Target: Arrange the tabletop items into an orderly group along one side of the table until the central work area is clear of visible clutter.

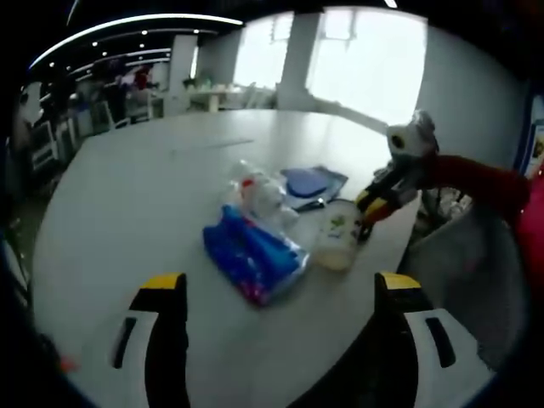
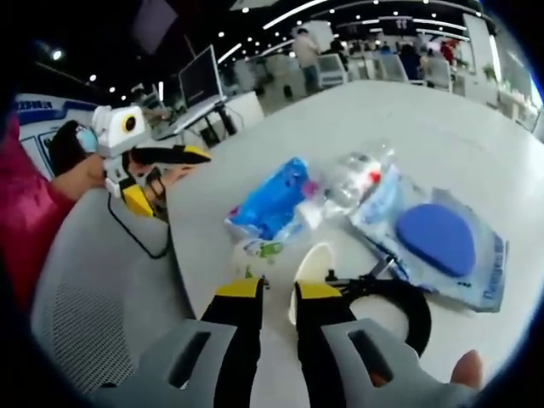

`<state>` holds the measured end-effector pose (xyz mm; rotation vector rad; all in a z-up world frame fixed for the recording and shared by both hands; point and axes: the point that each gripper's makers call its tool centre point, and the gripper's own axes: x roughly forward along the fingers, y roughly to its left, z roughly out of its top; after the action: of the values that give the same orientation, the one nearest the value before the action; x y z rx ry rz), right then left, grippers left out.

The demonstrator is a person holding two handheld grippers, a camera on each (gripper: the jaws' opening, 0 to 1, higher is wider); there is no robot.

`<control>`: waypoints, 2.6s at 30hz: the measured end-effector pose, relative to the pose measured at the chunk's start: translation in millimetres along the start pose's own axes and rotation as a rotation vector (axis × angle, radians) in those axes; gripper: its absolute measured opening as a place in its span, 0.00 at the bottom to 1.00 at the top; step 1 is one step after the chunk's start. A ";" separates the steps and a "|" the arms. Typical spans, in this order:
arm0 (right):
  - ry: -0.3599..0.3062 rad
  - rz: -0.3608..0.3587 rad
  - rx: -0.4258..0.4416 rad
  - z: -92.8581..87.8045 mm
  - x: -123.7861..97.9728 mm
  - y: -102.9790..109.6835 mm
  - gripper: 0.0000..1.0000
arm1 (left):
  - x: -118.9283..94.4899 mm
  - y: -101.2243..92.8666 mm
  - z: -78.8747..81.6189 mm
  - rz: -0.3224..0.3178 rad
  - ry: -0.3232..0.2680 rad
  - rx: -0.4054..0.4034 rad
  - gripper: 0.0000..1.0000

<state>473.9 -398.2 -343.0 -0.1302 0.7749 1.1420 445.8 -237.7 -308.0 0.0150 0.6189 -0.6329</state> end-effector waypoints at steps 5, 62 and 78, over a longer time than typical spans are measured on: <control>-0.001 0.005 -0.004 -0.1 -0.4 0.7 0.13 | 0.3 -0.5 -0.2 -0.001 0.002 0.000 0.89; 0.050 0.046 -0.167 17.2 -6.4 26.0 0.02 | 1.4 -5.7 -2.0 -0.023 0.012 0.011 0.87; 0.067 0.039 -0.185 21.2 -11.4 25.8 0.02 | 3.5 -16.5 12.9 -0.035 -0.024 0.088 0.86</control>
<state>460.0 -385.6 -313.1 -0.3104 0.7322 1.2506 445.8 -255.5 -296.5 0.0791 0.5682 -0.6927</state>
